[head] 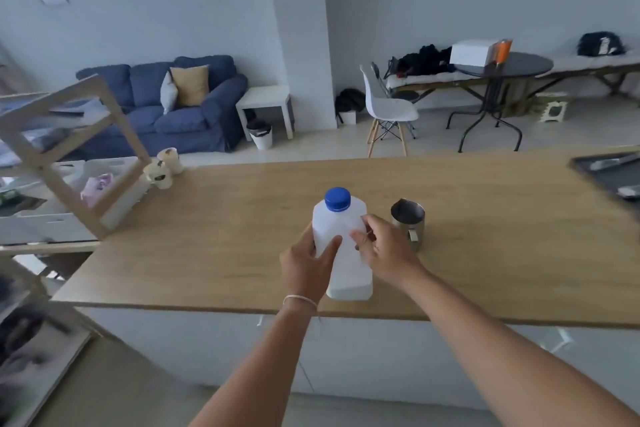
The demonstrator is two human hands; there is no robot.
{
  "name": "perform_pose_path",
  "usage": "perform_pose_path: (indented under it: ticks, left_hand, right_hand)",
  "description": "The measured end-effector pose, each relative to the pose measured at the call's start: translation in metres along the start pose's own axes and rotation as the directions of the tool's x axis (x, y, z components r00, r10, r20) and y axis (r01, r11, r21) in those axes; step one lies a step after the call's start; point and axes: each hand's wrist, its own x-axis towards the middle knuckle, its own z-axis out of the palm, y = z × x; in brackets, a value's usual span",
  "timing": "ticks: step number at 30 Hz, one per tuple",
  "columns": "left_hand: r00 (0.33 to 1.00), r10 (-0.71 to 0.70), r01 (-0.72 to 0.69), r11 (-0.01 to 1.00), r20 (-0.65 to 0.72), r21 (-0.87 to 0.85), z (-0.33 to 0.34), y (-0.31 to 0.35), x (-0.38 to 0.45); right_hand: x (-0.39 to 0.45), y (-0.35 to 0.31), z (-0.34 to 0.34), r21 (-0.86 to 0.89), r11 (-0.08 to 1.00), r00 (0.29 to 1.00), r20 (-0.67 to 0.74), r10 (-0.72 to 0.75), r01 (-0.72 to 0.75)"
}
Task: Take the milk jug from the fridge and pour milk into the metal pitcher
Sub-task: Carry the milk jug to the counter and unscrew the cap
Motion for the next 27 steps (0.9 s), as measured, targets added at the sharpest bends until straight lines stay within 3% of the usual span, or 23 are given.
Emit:
perform_pose_path:
  ticks: [5, 17, 27]
  left_hand:
    - [0.998, 0.018, -0.017, 1.000, 0.052, -0.011, 0.023, -0.014, 0.043]
    - [0.999, -0.036, 0.036, 0.999, 0.000, -0.023, 0.055, -0.042, 0.111]
    - [0.985, -0.063, 0.086, 0.987, 0.162, -0.139, 0.043, -0.056, 0.148]
  right_hand:
    - [0.035, 0.030, 0.003, -0.009, 0.999, 0.999, -0.014, 0.033, -0.033]
    - [0.111, 0.061, 0.013, 0.004, 1.000, 0.994, 0.109, 0.020, -0.021]
    - [0.136, 0.057, 0.026, -0.032, 0.997, 0.991, 0.112, 0.076, -0.073]
